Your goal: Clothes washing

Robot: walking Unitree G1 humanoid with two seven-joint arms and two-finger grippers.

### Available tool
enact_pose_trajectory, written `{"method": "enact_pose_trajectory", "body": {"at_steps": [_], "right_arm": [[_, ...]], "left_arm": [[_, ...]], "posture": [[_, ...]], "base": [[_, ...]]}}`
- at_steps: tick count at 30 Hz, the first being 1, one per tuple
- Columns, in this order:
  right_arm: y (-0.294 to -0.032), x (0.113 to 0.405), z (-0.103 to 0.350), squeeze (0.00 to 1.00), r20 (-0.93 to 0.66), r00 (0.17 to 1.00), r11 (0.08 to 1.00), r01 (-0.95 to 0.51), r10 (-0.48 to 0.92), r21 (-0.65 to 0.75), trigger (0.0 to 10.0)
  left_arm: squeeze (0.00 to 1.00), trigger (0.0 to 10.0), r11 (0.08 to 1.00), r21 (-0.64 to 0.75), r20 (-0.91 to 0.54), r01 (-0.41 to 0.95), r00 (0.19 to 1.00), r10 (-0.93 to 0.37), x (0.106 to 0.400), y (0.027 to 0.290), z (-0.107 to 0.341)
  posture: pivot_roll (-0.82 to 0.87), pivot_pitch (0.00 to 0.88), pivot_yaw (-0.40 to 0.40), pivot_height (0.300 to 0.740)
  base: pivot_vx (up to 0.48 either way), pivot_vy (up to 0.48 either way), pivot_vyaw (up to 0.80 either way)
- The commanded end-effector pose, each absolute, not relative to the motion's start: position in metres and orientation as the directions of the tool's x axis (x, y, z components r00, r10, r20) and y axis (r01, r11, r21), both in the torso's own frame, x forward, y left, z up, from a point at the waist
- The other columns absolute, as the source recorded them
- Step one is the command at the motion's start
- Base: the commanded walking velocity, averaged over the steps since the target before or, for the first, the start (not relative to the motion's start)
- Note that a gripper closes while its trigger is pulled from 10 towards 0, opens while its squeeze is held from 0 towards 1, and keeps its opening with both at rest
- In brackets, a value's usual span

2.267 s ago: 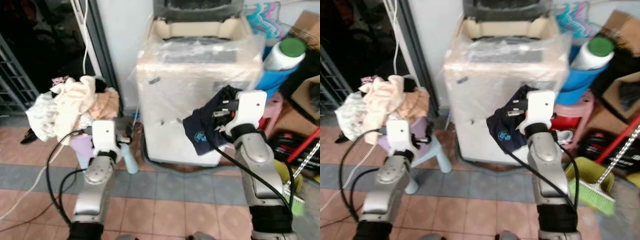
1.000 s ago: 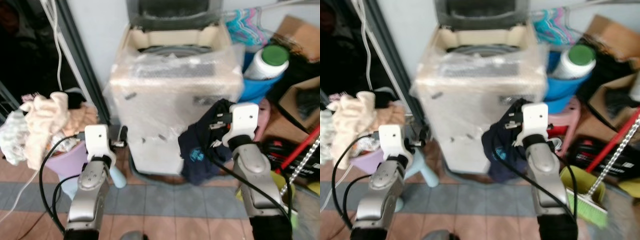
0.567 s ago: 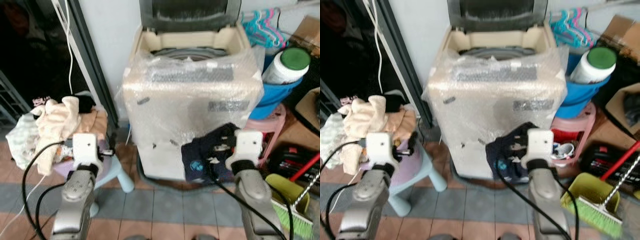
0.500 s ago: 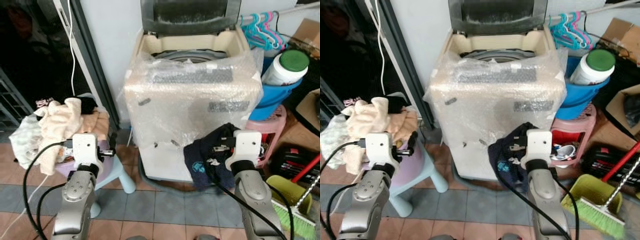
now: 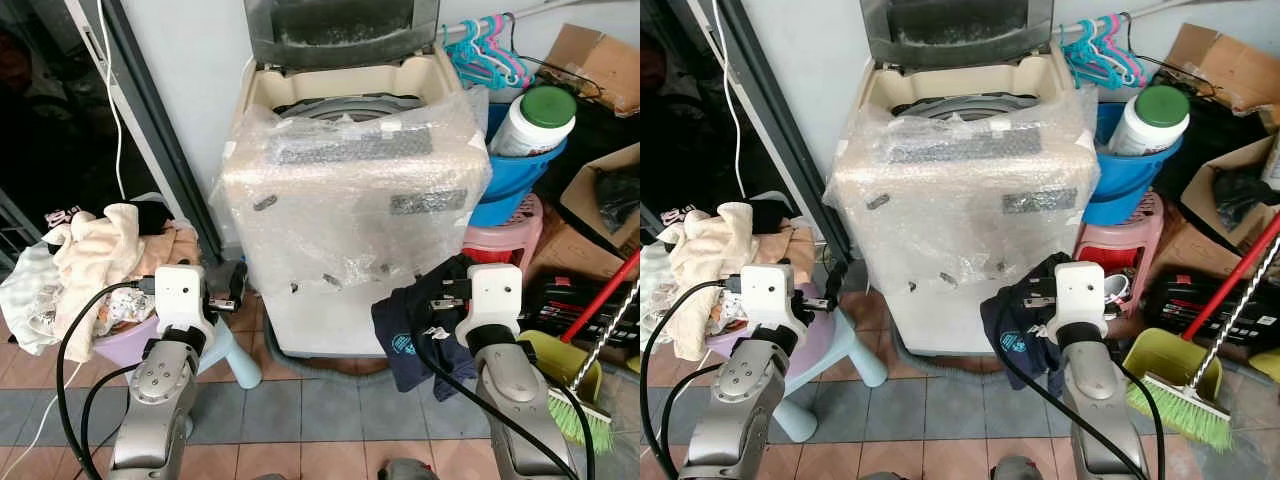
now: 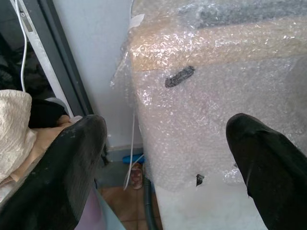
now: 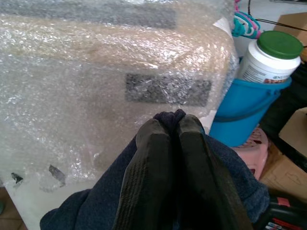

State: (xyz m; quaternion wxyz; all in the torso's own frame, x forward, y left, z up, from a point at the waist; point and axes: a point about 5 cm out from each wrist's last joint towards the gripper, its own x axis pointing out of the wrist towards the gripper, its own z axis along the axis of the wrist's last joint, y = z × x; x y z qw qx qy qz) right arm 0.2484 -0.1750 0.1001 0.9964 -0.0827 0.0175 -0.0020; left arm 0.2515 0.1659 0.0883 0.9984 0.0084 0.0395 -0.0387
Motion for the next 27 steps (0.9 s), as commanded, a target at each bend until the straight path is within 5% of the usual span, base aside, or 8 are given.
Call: {"method": "enact_pose_trajectory", "body": {"at_steps": [1,15,27], "right_arm": [[-0.168,0.253,0.116,0.0,0.03,0.999,0.988,-0.027,0.032,-0.155,10.0],[-0.168,0.267,0.109,0.0,-0.033,0.994,0.973,-0.108,0.103,-0.202,10.0],[-0.184,0.256,0.104,0.0,-0.013,1.0,0.98,-0.004,0.001,-0.201,10.0]], "left_arm": [[0.0,10.0,0.998,0.02,-0.079,0.057,0.995,-0.056,0.251,0.171,0.088],[0.0,10.0,0.998,0.053,-0.063,0.021,0.998,-0.018,0.247,0.17,0.089],[0.0,10.0,0.999,0.034,-0.093,0.032,0.995,-0.029,0.231,0.176,0.075]], "posture": [[-0.06,0.0,0.102,0.74],[0.0,0.0,-0.073,0.74],[-0.06,0.0,0.053,0.74]], "base": [[0.0,0.0,0.0],[0.0,0.0,0.0],[0.0,0.0,0.0]]}}
